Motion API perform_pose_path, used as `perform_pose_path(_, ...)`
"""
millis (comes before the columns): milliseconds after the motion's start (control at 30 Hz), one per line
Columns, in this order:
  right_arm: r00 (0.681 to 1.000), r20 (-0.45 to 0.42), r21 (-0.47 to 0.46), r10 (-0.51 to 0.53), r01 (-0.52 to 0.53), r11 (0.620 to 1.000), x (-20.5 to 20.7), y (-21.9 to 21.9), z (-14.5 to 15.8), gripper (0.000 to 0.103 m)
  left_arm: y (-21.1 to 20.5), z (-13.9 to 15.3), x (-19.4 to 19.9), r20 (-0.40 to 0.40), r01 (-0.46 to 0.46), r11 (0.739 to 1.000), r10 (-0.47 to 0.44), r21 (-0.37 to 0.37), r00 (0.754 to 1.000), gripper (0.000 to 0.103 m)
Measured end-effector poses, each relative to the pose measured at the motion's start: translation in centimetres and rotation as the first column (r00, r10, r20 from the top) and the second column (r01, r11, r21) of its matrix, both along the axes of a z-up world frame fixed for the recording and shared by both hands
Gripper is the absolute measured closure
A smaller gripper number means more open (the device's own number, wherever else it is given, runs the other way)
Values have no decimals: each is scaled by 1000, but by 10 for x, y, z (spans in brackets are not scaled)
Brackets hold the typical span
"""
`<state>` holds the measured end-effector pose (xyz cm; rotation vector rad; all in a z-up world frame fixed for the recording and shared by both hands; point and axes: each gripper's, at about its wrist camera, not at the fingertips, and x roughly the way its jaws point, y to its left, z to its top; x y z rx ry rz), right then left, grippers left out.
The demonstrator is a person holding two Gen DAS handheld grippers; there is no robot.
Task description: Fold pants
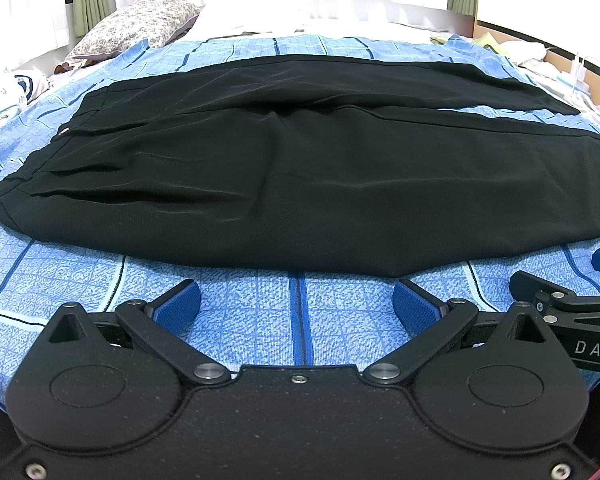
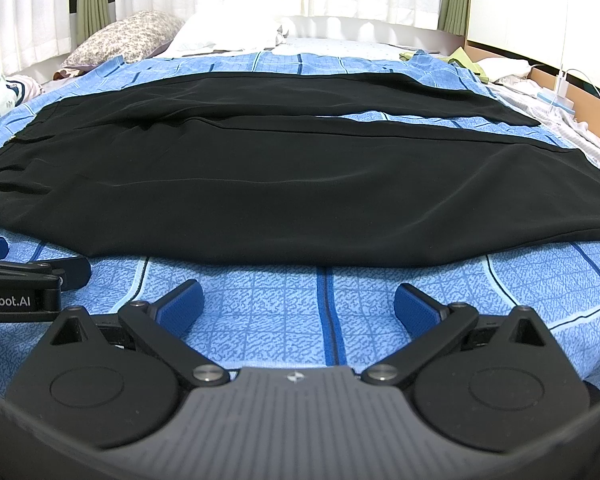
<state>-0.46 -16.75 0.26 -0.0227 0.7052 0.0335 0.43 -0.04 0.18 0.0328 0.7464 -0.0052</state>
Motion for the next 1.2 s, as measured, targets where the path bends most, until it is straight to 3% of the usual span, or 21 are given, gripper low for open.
perform_pose_path(933,1000,3,2,-1,1,1000,-1,1,-3,0,0,-1,2,-3,2,1000,-2,8,1000,0)
perform_pose_path(1100,1000,-21,26,-17,17,1000,3,-4,5,0,-1,9,4,-32,-9,1000,9,10,999,0)
perform_pose_path(1200,998,-38,73,-54,57,996,7,-17,13,0,8,17,10,-55,-13,1000,11,-27,998,0)
